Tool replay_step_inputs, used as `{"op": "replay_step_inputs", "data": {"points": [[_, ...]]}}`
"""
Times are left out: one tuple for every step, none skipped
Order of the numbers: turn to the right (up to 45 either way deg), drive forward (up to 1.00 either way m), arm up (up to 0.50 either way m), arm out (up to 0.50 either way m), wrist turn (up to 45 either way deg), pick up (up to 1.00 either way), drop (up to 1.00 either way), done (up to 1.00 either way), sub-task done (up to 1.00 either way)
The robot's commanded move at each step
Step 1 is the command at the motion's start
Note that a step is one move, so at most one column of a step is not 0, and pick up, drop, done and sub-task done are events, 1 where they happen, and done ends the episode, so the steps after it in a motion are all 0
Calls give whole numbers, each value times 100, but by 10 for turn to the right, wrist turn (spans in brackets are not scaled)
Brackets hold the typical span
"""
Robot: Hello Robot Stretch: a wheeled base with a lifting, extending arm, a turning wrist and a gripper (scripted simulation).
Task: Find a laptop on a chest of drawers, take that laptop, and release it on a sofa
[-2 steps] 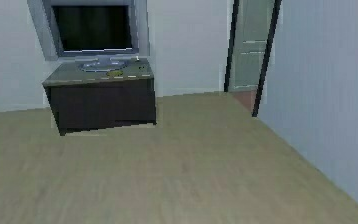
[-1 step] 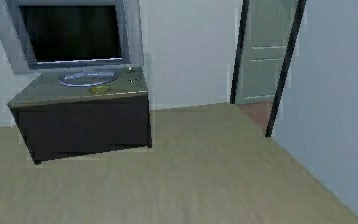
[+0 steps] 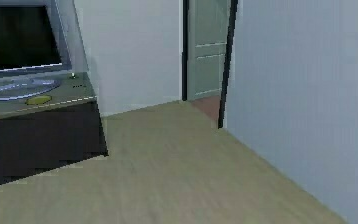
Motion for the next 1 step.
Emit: {"op": "replay_step_inputs", "data": {"points": [[0, 100, 0, 0, 0, 0, 0, 0, 0]]}}
